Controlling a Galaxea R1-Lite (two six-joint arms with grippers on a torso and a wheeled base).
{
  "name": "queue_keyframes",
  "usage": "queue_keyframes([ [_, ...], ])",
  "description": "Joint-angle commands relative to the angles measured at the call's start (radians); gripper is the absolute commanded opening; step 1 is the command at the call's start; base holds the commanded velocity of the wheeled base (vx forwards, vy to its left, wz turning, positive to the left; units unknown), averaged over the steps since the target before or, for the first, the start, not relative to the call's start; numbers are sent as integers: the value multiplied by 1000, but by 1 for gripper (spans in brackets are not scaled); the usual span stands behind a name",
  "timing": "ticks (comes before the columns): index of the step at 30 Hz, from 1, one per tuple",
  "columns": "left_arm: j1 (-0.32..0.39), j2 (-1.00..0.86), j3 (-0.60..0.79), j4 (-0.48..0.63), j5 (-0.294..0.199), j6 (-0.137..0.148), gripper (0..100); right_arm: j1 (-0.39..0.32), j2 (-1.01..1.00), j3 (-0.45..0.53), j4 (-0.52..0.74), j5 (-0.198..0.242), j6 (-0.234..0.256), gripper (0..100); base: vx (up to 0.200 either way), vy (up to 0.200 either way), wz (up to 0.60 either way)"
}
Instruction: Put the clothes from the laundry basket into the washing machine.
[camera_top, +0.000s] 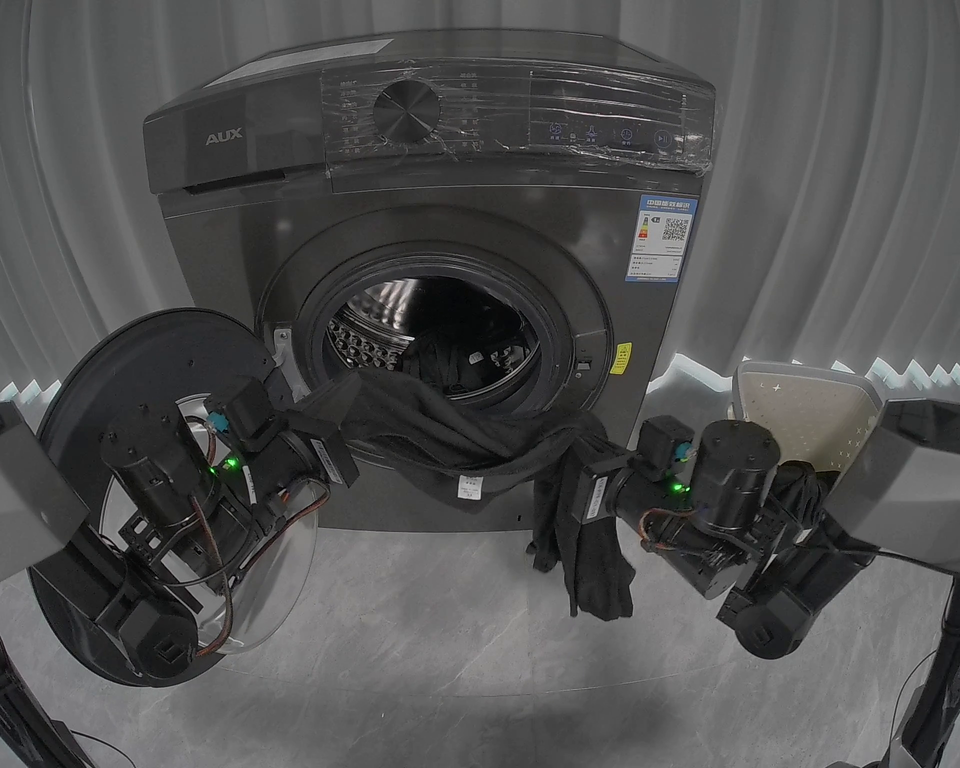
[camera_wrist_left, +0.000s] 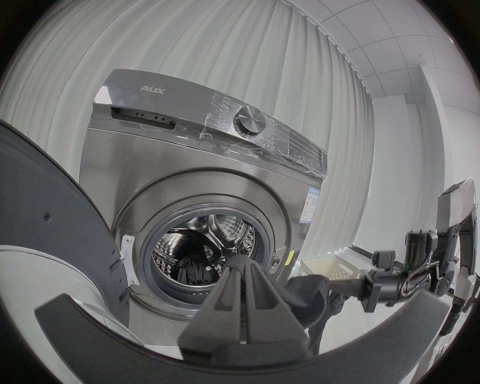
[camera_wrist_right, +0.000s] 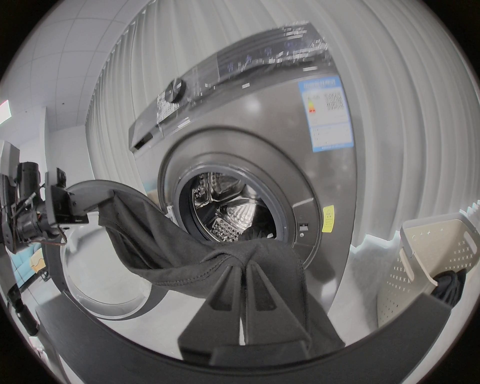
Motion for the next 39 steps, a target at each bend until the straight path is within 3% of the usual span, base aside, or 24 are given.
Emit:
queue_keyframes([
  [1,-20,-26,2,0,-6,1,0,-7,-90,60,-25,18,7,0,0,0,0],
  [7,-51,-37,-7,-2,-5,1,0,18,22,95,-28,65,5,0,0,0,0],
  [11,-57,-38,-40,-2,2,-1,0,21,165,49,-27,103,5,0,0,0,0],
  [18,-57,-9,-70,0,12,-6,0,21,238,-47,-7,106,-2,0,0,0,0],
  [19,-57,-8,-72,0,12,-7,0,22,246,-57,-7,106,-2,100,0,0,0],
  [24,-57,-9,-73,0,17,-7,0,33,295,-81,-11,100,-6,100,0,0,0],
  [31,-57,-5,-80,0,17,-7,0,51,324,-83,-27,106,-45,100,0,0,0],
  [33,-57,-5,-78,0,17,-7,0,68,323,-83,-27,120,-47,100,0,0,0],
  [36,-55,-3,-78,0,17,-7,0,84,323,-83,-30,176,-47,100,0,0,0],
  [39,-55,-3,-78,0,17,-7,0,85,330,-107,-30,192,-58,100,0,0,0],
])
